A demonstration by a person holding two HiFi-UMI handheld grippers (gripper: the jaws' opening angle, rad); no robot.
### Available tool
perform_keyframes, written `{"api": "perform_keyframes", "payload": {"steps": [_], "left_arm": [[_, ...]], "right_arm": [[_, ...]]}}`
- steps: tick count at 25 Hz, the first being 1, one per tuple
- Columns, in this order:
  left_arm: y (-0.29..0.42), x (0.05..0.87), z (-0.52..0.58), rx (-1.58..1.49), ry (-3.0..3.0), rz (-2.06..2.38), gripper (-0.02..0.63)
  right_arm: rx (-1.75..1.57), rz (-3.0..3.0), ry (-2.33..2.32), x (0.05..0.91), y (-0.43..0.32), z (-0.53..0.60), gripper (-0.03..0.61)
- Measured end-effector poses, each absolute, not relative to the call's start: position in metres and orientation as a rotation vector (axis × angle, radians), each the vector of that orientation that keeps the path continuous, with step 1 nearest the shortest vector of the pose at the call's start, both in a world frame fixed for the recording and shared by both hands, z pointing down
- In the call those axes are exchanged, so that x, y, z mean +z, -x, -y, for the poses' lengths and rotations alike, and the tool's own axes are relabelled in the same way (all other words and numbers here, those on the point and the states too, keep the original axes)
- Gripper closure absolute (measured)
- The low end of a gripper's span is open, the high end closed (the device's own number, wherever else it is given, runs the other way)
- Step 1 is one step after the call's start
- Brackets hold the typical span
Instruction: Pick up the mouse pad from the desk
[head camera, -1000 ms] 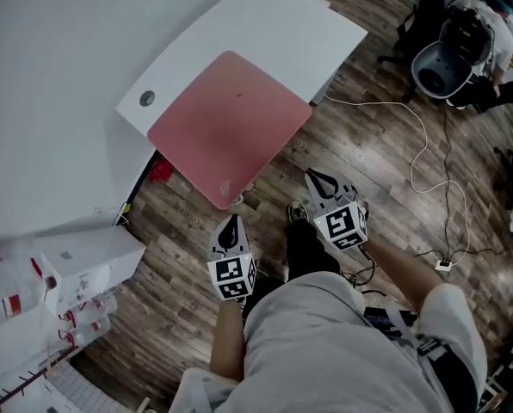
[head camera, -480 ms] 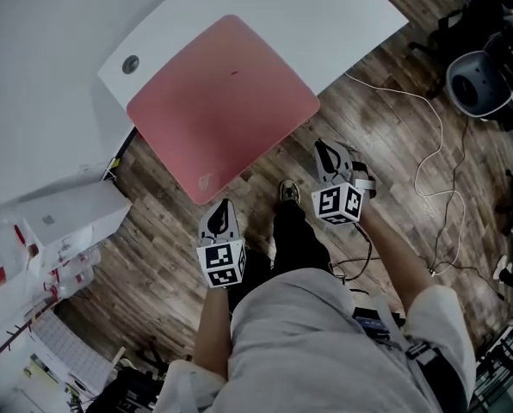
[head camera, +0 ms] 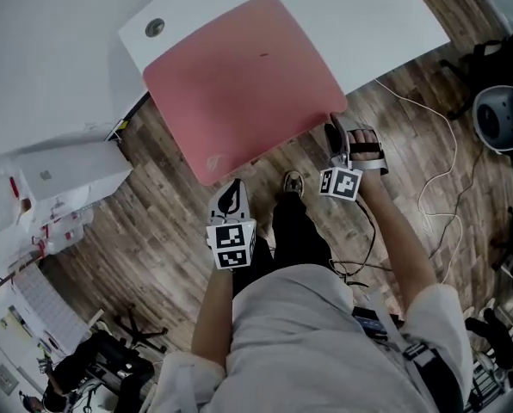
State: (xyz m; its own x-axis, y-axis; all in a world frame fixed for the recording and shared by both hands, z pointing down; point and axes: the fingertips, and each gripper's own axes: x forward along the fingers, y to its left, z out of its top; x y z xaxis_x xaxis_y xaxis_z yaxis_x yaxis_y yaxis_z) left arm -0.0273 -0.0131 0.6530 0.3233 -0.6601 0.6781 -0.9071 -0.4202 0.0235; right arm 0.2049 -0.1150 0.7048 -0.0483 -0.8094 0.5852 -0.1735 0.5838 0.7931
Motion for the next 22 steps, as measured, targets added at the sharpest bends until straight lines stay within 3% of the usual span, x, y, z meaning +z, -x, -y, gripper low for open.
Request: {"api": "perform_keyframes", "payload": {"steps": [8, 11, 14, 22], "left_arm": [[0.036, 0.654, 0.004, 0.790, -2.135, 1.425, 0.601], [0.042, 0.659, 0.005, 0.790, -2.116, 1.431, 0.601], [0.043, 0.660, 0.008, 0.788, -2.103, 1.448, 0.601], [0.054, 0.654, 0.016, 0.834, -2.101, 1.495, 0.601]], "right_arm": [[-0.712, 1.531, -0.752, 0.714, -0.194, 0.126, 0.373], [-0.713, 1.538, -0.725, 0.716, -0.187, 0.130, 0.475], [-0.722, 1.542, -0.708, 0.712, -0.187, 0.134, 0.517], [-0.663, 1.612, -0.725, 0.684, -0.181, 0.144, 0.528]]}}
